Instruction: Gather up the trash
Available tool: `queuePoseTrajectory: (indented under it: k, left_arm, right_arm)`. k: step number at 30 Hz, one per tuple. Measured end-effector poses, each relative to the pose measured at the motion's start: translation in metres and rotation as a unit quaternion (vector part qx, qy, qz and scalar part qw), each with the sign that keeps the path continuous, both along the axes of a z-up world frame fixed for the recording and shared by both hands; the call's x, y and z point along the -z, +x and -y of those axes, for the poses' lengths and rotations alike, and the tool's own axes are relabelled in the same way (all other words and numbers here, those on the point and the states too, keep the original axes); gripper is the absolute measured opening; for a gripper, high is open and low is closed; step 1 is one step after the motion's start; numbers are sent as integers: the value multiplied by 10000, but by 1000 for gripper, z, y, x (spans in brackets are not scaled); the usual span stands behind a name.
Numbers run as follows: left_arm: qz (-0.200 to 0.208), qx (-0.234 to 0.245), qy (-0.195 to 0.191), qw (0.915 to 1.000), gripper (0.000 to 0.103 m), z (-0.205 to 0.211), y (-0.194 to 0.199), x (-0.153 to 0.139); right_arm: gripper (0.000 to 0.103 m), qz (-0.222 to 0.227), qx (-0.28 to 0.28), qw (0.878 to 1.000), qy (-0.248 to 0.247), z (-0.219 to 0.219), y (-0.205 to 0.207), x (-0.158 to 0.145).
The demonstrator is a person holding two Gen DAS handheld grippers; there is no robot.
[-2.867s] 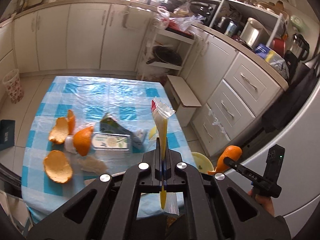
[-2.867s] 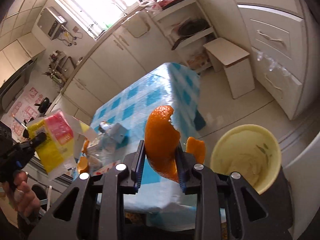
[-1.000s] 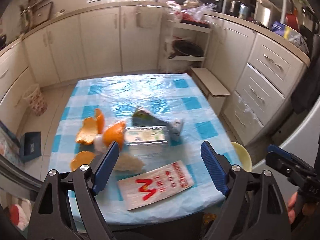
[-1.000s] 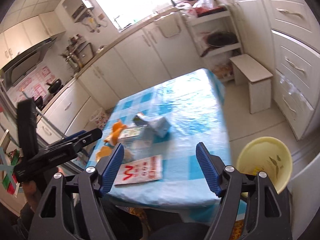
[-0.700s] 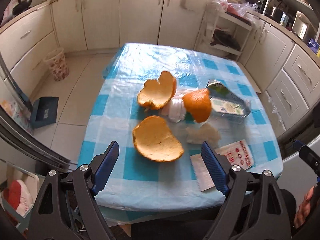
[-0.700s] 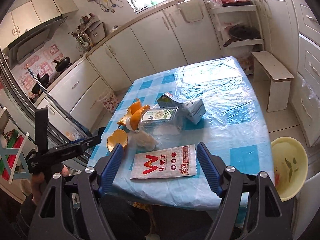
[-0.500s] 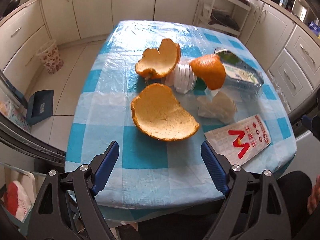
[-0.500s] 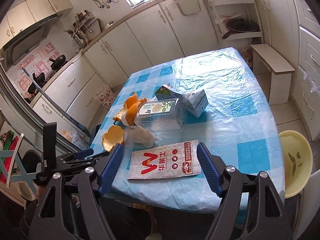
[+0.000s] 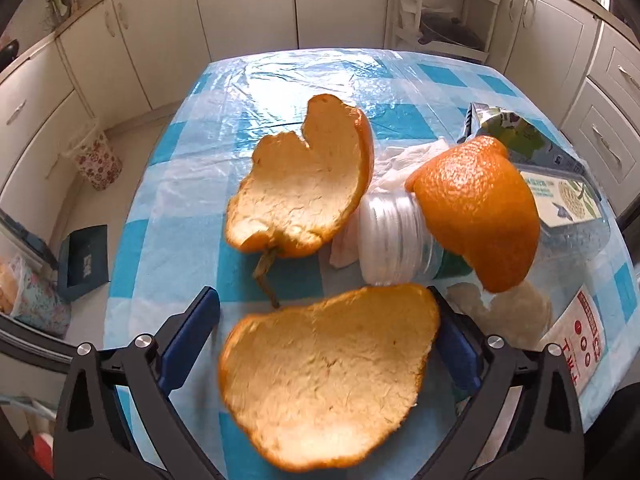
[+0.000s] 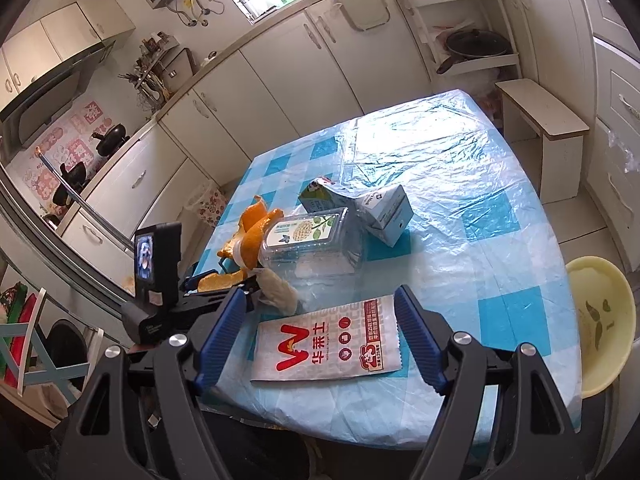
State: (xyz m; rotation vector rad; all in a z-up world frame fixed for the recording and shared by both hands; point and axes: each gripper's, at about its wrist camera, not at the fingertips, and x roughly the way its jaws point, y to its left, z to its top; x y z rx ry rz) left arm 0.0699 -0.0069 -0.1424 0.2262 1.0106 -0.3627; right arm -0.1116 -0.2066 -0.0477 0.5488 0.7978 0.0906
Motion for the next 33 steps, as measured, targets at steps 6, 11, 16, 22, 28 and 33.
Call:
queuePoseTrajectory:
  k: [6,11,16,22,28,33]
  left_arm:
    - [61,-18,19,10000,95,19,27,1]
    - [140,-265,1,9995,97,21,44,4]
    - [148,-281,-25,9995,97,21,46,5]
    - [149,-280,-27,9995,97,20,45,5]
    - [149,-280,-29,9995,97,19,45,5]
    - [149,-279,-29,9995,97,20,45,5]
  right_arm:
    - [76,-24,-43,10000,-67,-6,3,1]
    - [77,-41,-123,9996,-264,-17,3,-1]
    - [78,-19,-121,9994,-338,-23,4,-1]
    - [83,123,-60,9988,-472,-19,-1,-5]
    - [83,145,130,9994,-286,-11,-3,-5]
    - [83,74,30,9987,-504,-24,-6,-8]
